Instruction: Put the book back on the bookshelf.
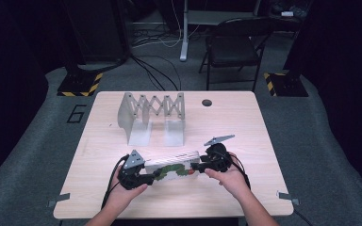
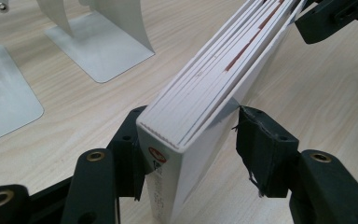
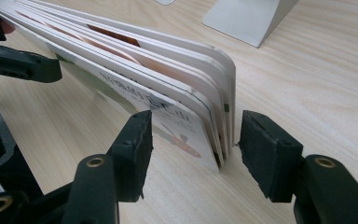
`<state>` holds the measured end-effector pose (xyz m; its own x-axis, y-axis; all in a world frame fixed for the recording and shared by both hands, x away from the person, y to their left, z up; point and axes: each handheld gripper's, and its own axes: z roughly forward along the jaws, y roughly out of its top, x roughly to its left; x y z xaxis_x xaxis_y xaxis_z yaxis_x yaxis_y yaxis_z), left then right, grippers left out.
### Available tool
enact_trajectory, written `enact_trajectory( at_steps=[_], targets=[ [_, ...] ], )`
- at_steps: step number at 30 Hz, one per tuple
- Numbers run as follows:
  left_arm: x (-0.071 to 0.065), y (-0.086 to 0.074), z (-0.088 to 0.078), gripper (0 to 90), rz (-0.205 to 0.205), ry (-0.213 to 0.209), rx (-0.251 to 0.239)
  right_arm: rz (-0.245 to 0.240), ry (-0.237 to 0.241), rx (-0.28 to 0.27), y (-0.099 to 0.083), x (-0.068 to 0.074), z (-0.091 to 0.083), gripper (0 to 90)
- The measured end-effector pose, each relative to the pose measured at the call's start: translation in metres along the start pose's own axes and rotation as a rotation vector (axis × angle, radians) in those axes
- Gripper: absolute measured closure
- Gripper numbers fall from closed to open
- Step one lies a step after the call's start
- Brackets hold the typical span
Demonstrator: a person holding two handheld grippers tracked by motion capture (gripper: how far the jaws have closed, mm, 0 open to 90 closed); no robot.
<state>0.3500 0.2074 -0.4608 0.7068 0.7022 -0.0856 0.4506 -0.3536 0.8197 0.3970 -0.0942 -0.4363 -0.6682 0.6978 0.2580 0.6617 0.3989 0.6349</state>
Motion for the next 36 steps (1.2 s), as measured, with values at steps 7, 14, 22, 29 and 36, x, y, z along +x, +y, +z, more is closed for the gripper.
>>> enact_trajectory(
  at_steps=[7,14,22,29,36],
  targets=[
    [-0.001,0.000,-0.003,47.2,0.001,-0.003,-0.007,-0.005,0.007,0.008,0.000,-0.002,0.003,43.7],
    [-0.002,0.001,-0.005,49.5,-0.004,-0.013,-0.004,-0.005,0.012,0.011,0.000,-0.002,0.004,43.8],
    [-0.003,0.004,-0.008,53.9,0.003,-0.037,0.021,-0.008,0.014,0.015,0.001,-0.002,0.004,44.3],
    [-0.011,0.006,-0.010,60.1,0.060,-0.063,0.040,0.005,0.010,0.003,0.000,-0.003,0.003,44.4],
    [-0.018,0.008,-0.010,65.6,0.093,-0.083,0.047,0.006,0.006,0.004,0.000,-0.007,0.003,44.4]
  ],
)
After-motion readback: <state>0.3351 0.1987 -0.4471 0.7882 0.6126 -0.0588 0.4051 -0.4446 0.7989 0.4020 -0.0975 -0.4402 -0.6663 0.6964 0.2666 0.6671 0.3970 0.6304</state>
